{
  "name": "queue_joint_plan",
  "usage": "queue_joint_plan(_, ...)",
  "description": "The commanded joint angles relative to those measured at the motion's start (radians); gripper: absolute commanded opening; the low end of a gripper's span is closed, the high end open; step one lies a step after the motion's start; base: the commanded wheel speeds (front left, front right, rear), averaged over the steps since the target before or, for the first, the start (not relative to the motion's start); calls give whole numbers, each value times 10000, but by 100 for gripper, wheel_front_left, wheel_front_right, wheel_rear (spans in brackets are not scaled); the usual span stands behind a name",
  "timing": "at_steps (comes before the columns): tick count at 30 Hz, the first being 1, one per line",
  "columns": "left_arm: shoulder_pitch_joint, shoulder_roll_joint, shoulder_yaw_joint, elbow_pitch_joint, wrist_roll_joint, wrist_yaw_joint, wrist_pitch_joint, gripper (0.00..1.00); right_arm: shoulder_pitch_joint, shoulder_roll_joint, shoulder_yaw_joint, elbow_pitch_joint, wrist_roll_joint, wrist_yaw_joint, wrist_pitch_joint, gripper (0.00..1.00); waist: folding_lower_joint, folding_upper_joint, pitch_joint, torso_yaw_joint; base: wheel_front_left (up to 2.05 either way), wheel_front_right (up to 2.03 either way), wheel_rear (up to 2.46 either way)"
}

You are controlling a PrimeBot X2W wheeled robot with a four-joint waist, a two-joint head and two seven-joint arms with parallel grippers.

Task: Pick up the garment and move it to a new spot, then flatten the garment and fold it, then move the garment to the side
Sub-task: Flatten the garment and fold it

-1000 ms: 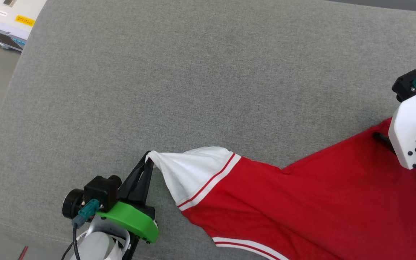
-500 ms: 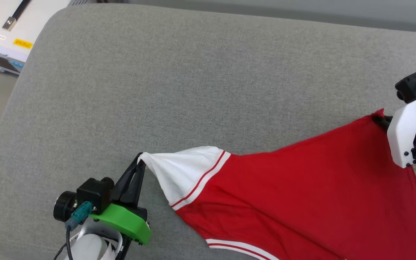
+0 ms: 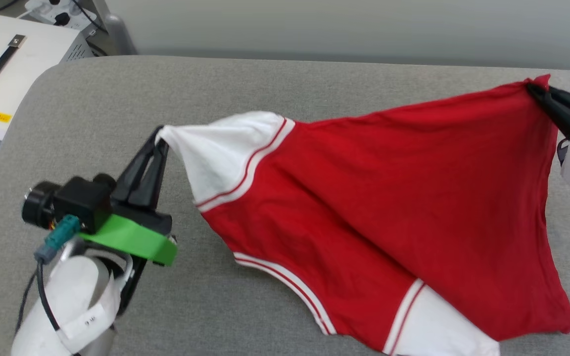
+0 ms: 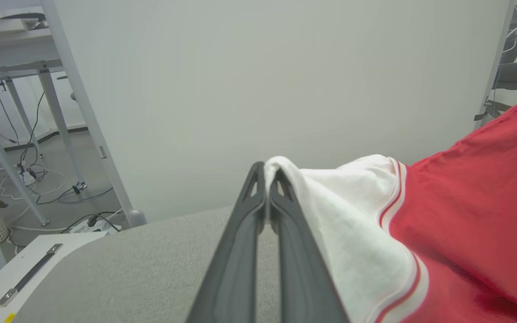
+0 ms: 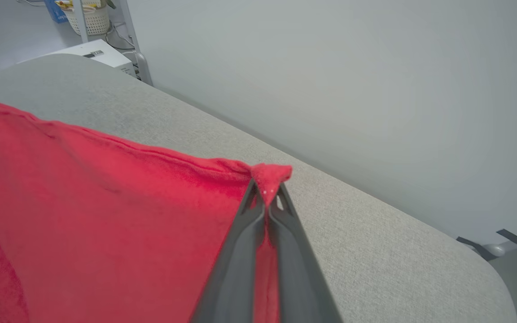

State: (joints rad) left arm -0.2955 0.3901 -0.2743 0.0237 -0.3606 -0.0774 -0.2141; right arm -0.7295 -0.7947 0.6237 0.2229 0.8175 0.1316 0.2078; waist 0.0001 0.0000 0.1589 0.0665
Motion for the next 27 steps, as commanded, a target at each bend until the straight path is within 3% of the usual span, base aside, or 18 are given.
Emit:
queue_joint_plan(1,-492,167,104,-160,59,-82,70,0,101,-36,-218,-186,-128,-9,-117,0,-1,0,-309,-308,0,0,0)
queue_joint_plan(13,-4161,901,-2,-770,87,-395,1068,0,-230,394,-2458,-1472,-769,-9,-251,0,-1,0,-422,-767,0,0,0)
queue_joint_plan(23,-6811,891,-580,-1,-125,-500,1290,0,-1143,1080,-3604,-1766,-1428,-9,-11,0,-1,0,59,-889,0,0,0)
queue_joint_plan(27,-8209,825,-866,745,-484,-522,1216,0,-2024,1189,-3688,-1541,-1724,-9,223,0,-1,0,771,-866,0,0,0)
